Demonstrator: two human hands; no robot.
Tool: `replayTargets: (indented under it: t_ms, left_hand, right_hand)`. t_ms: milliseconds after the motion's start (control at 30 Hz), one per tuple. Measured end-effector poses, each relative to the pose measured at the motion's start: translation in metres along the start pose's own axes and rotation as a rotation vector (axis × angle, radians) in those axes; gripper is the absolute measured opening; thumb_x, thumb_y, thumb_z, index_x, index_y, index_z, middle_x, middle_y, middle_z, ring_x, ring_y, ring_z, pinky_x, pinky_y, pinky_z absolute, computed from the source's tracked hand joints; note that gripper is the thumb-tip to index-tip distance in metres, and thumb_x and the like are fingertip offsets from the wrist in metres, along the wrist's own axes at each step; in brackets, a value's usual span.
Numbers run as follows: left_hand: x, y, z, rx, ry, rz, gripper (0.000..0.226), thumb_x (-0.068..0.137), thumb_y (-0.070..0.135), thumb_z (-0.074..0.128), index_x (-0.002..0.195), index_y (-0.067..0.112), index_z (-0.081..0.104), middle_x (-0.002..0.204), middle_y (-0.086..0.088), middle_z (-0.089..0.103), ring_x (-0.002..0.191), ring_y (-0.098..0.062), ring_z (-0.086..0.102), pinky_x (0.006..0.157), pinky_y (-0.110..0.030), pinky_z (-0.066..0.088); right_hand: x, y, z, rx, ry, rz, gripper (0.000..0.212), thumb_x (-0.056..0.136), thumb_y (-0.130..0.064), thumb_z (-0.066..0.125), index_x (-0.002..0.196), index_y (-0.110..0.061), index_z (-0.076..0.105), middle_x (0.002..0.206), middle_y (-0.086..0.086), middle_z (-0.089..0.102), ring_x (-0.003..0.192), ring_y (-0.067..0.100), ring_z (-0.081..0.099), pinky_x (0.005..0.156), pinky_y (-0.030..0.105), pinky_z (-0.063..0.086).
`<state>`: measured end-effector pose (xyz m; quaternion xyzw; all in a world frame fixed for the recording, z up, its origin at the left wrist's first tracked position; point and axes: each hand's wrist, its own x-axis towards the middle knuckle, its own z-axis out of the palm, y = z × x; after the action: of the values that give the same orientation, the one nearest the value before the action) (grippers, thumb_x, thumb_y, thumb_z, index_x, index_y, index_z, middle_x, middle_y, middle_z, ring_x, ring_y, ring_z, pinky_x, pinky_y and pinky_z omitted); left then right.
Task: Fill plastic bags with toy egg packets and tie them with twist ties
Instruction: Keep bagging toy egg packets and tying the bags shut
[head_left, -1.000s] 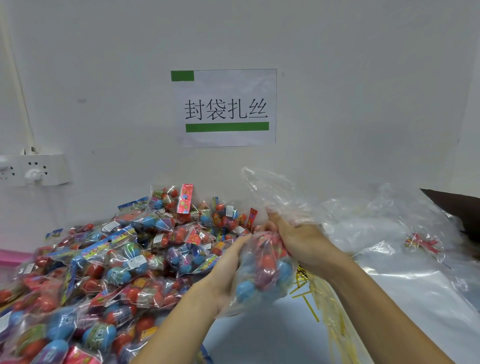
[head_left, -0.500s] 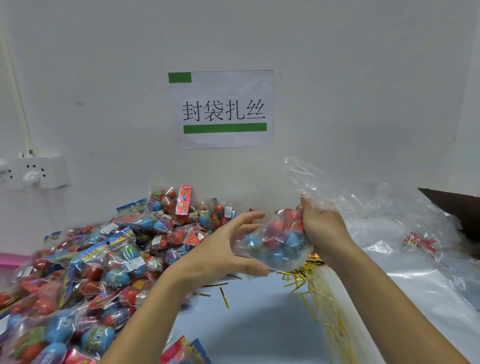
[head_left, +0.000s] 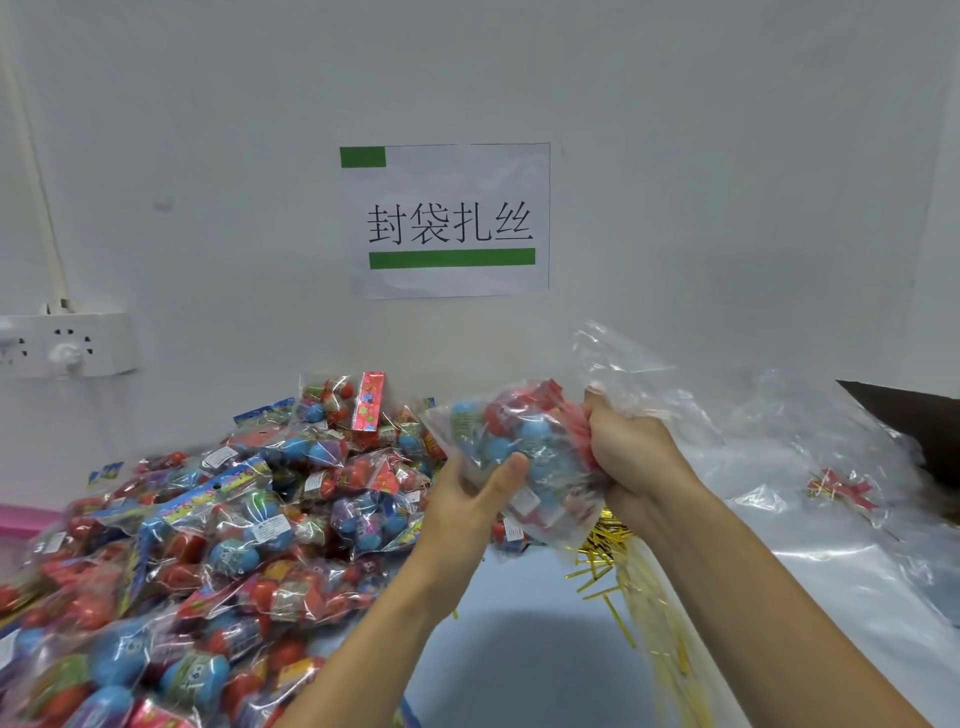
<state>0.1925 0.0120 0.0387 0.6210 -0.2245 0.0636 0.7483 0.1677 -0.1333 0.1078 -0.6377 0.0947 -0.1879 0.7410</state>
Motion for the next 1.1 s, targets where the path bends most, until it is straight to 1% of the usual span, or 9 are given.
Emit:
replayTargets:
  t_ms: [200, 333, 533, 633, 733, 800, 867, 967, 1100]
  left_hand:
    - [0.002, 0.006, -0.01, -0.129, -0.075, -0.067, 0.091, 0.058, 0.077, 0.077, 0.125, 0.017, 0.065, 0.122, -0.013, 0.07, 0.114, -0.031, 0.067, 0.101, -0.049, 0.05]
    - [0.004, 0.0, -0.018, -0.218, -0.216, -0.158, 0.075, 0.072, 0.084, 0.057, 0.127, 0.035, 0.066, 0.134, -0.008, 0.065, 0.126, -0.029, 0.06, 0.103, -0.052, 0.049]
    - [0.002, -0.005, -0.016, -0.462, -0.266, -0.367, 0.086, 0.078, 0.082, 0.054, 0.139, 0.021, 0.058, 0.142, -0.012, 0.058, 0.13, -0.03, 0.056, 0.107, -0.048, 0.046]
    - [0.002, -0.003, -0.016, -0.511, -0.311, -0.511, 0.083, 0.084, 0.082, 0.047, 0.132, 0.017, 0.064, 0.125, -0.01, 0.068, 0.106, -0.027, 0.069, 0.084, -0.04, 0.057]
    - [0.001, -0.005, -0.021, -0.54, -0.322, -0.638, 0.079, 0.09, 0.075, 0.043, 0.104, 0.005, 0.077, 0.092, -0.013, 0.074, 0.076, -0.026, 0.072, 0.064, -0.034, 0.059]
    - [-0.001, -0.016, -0.028, -0.51, -0.268, -0.747, 0.083, 0.095, 0.066, 0.038, 0.078, -0.005, 0.078, 0.072, -0.017, 0.072, 0.059, -0.027, 0.071, 0.054, -0.03, 0.059]
    - [-0.002, -0.026, -0.032, -0.501, -0.215, -0.79, 0.08, 0.1, 0.055, 0.038, 0.067, -0.009, 0.074, 0.064, -0.02, 0.069, 0.051, -0.029, 0.068, 0.05, -0.029, 0.056]
    - [0.0, -0.029, -0.03, -0.4, -0.299, -0.813, 0.068, 0.102, 0.049, 0.039, 0.08, -0.005, 0.075, 0.07, -0.017, 0.068, 0.055, -0.025, 0.068, 0.053, -0.025, 0.054]
    - [0.001, -0.019, -0.015, -0.078, -0.406, -0.681, 0.043, 0.092, 0.028, 0.055, 0.12, -0.004, 0.061, 0.091, -0.021, 0.073, 0.073, -0.032, 0.072, 0.062, -0.03, 0.058]
  right_hand:
    - [-0.009, -0.005, -0.003, -0.041, -0.168, 0.01, 0.034, 0.1, -0.03, 0.06, 0.084, -0.003, 0.072, 0.099, 0.022, 0.075, 0.101, 0.037, 0.071, 0.098, 0.054, 0.053]
    - [-0.015, -0.005, -0.001, -0.136, -0.252, -0.048, 0.033, 0.098, -0.029, 0.063, 0.075, -0.008, 0.075, 0.09, 0.017, 0.076, 0.092, 0.029, 0.072, 0.099, 0.052, 0.053]
    - [-0.018, 0.001, -0.001, -0.283, -0.354, -0.145, 0.042, 0.087, -0.056, 0.064, 0.072, -0.021, 0.081, 0.088, 0.009, 0.078, 0.094, 0.03, 0.073, 0.099, 0.049, 0.053]
    - [-0.017, 0.003, 0.0, -0.326, -0.427, -0.222, 0.051, 0.073, -0.075, 0.06, 0.07, -0.027, 0.076, 0.073, -0.005, 0.07, 0.08, 0.023, 0.066, 0.093, 0.046, 0.052]
    - [-0.017, 0.003, -0.004, -0.385, -0.42, -0.271, 0.054, 0.063, -0.083, 0.051, 0.079, -0.04, 0.078, 0.085, -0.011, 0.075, 0.092, 0.017, 0.07, 0.097, 0.04, 0.053]
    - [-0.022, 0.001, -0.005, -0.611, -0.433, -0.324, 0.037, 0.081, -0.079, 0.04, 0.086, -0.057, 0.07, 0.091, -0.004, 0.075, 0.096, 0.016, 0.07, 0.089, 0.024, 0.05]
    - [-0.026, -0.002, -0.004, -0.764, -0.399, -0.382, 0.035, 0.101, -0.056, 0.031, 0.088, -0.055, 0.064, 0.09, -0.001, 0.074, 0.092, 0.012, 0.068, 0.078, 0.013, 0.044]
    - [-0.023, -0.002, -0.001, -0.658, -0.296, -0.316, 0.049, 0.102, -0.057, 0.034, 0.069, -0.054, 0.069, 0.059, -0.021, 0.067, 0.064, -0.012, 0.062, 0.061, 0.004, 0.041]
    - [-0.01, 0.001, -0.003, -0.461, -0.094, -0.245, 0.054, 0.1, -0.052, 0.047, 0.059, -0.026, 0.073, 0.054, -0.007, 0.067, 0.055, 0.005, 0.061, 0.064, 0.02, 0.047]
